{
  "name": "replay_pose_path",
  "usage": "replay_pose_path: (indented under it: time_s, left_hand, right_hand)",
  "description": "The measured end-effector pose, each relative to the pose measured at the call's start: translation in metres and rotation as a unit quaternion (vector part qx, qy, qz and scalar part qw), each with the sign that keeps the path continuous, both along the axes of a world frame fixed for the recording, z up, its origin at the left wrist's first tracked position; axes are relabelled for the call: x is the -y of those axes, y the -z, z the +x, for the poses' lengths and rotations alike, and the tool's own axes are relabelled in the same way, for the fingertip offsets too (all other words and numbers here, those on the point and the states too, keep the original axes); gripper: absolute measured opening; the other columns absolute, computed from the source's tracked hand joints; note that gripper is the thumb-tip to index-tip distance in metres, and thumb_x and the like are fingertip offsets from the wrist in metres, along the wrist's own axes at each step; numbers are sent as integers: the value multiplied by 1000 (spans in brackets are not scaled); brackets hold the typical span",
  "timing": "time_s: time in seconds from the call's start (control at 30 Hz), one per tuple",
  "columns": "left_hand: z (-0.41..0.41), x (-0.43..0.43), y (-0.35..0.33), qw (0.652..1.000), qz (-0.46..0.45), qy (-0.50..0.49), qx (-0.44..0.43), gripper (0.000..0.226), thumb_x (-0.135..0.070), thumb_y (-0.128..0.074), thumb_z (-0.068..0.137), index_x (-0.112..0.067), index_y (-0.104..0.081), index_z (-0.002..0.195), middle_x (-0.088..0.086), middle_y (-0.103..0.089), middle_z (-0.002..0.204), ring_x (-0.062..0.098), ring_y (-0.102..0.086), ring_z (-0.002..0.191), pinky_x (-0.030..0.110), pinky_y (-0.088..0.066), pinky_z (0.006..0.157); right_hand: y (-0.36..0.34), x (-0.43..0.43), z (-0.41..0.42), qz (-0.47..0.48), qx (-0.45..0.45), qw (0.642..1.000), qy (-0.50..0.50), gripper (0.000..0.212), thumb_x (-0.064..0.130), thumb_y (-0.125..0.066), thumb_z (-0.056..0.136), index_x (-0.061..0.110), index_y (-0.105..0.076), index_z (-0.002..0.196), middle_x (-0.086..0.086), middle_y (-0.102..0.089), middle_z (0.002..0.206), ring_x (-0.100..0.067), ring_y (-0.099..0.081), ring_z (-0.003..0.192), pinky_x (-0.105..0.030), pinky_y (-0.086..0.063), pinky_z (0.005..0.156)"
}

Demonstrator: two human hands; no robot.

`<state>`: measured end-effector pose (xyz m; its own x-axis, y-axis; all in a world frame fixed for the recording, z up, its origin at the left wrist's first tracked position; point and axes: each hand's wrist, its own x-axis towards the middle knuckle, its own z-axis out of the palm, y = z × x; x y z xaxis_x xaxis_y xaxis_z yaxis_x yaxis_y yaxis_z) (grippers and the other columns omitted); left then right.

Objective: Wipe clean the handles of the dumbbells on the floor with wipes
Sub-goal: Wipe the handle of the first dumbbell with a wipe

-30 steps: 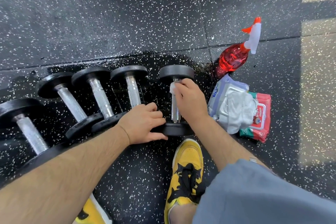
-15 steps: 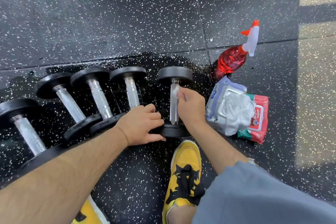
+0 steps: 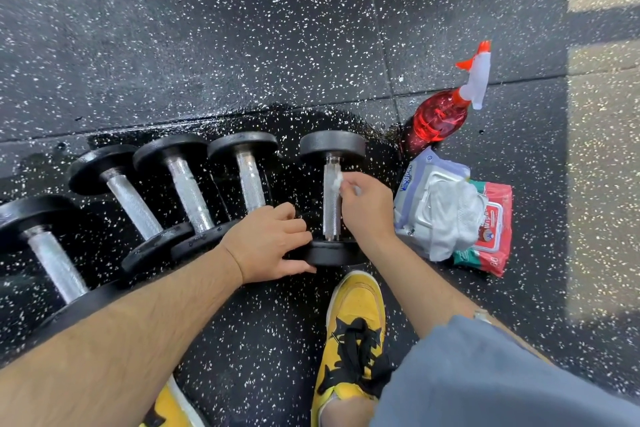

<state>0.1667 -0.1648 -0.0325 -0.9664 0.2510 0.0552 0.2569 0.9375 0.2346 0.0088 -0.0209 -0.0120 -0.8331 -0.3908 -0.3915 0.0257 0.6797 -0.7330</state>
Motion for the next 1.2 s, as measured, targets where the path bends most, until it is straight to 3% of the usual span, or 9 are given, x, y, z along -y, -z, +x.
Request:
replay_pose_path:
  time_s: [0.03,0.1,0.27,0.37,0.53,0.8,1.0,1.1,1.2]
  left_hand:
    - [0,0,0,1000,3,1,1,56,-72,-48,94,-22,-73,93,-12,-60,81,19,-50,87,34,-49,61]
    - [1,0,0,1000,9,4,4,56,-72,-49,94,-21,-73,93,-12,-60,81,19,-50,88,35,-50,61]
    - [1,0,2,1000,6,-2,-4,54,-72,-54,93,-21,-73,93,-12,-60,81,19,-50,87,34,-48,59]
    - [-1,-1,0,1000,16,-2,1,55,-72,-52,93,-21,-74,94,-11,-60,81,20,-51,87,36,-50,60]
    - [1,-1,2,1000,21,-2,-2,56,-72,-53,92,-20,-74,96,-11,-60,82,20,-51,87,37,-50,59]
    - [1,-3,2,1000,28,-6,2,58,-72,-53,92,-19,-75,97,-10,-62,82,22,-53,87,40,-52,60]
    - [-2,-1,1,1000,29,-9,7,59,-73,-51,92,-19,-74,95,-9,-60,81,23,-53,86,41,-51,61]
    - [0,-2,2,999,33,-9,12,57,-72,-52,93,-19,-74,95,-10,-60,81,22,-52,86,40,-52,62]
    - [2,-2,3,999,32,-9,5,55,-72,-55,92,-20,-72,90,-11,-59,79,21,-50,86,39,-51,61]
  right_hand:
    - [0,4,-4,3,-28,999,-15,30,14,-51,97,6,-59,69,-9,-58,66,-26,-51,64,-44,-40,61]
    - [1,7,-2,4,-82,996,-44,41,17,-51,95,16,-37,57,1,-37,59,-15,-32,56,-35,-25,57]
    - [-3,-10,25,-12,-136,984,-117,16,8,-64,92,9,-72,77,-4,-50,81,-20,-49,79,-31,-42,70]
    - [6,3,5,12,-193,971,-143,18,4,-63,88,4,-70,72,-6,-49,81,-26,-50,78,-39,-45,65]
    - [-7,8,11,39,-281,931,-228,30,-12,-66,75,4,-52,53,-2,-37,73,-28,-47,68,-35,-36,55]
    - [-4,28,1,144,-305,893,-300,18,0,-61,81,13,-66,69,-7,-49,84,-28,-48,82,-35,-43,69]
    - [-6,15,10,125,-261,911,-294,18,-5,-68,77,9,-66,65,-6,-47,80,-26,-46,71,-33,-38,53]
    - [-6,15,7,121,-233,932,-249,17,-4,-60,82,9,-68,75,-1,-39,82,-25,-44,72,-31,-37,57]
    - [-10,1,20,99,-177,944,-259,19,5,-57,89,14,-74,89,-4,-54,91,-27,-53,83,-38,-48,69]
